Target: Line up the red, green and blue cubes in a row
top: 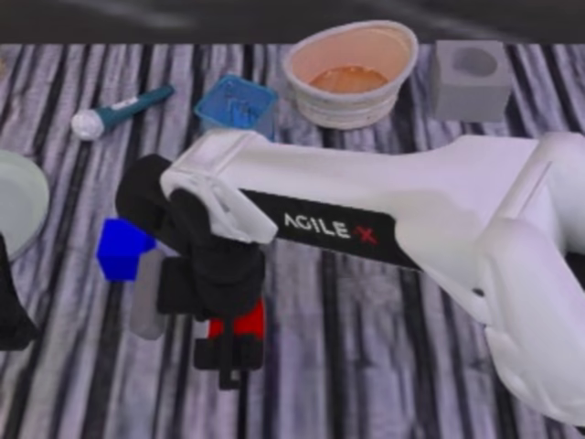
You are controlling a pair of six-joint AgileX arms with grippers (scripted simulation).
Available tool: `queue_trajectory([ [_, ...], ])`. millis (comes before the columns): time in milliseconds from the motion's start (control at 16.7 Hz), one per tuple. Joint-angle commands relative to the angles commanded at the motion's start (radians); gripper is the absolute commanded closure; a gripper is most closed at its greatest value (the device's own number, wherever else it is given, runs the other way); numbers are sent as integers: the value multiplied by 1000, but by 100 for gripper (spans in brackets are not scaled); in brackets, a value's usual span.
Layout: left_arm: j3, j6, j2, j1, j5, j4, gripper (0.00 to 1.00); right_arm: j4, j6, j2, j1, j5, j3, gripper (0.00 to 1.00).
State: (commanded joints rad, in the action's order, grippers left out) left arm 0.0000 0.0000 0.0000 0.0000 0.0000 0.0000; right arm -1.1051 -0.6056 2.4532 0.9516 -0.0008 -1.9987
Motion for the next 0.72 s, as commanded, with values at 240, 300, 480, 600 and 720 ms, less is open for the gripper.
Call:
queue_trajectory([
  [240,0,0,0,0,0,0,0,0,0,0,0,0,0,55],
  [300,0,0,0,0,0,0,0,0,0,0,0,0,0,47],
  [480,0,0,0,0,0,0,0,0,0,0,0,0,0,25],
  [600,0,0,0,0,0,0,0,0,0,0,0,0,0,10],
  [720,0,0,0,0,0,0,0,0,0,0,0,0,0,0],
])
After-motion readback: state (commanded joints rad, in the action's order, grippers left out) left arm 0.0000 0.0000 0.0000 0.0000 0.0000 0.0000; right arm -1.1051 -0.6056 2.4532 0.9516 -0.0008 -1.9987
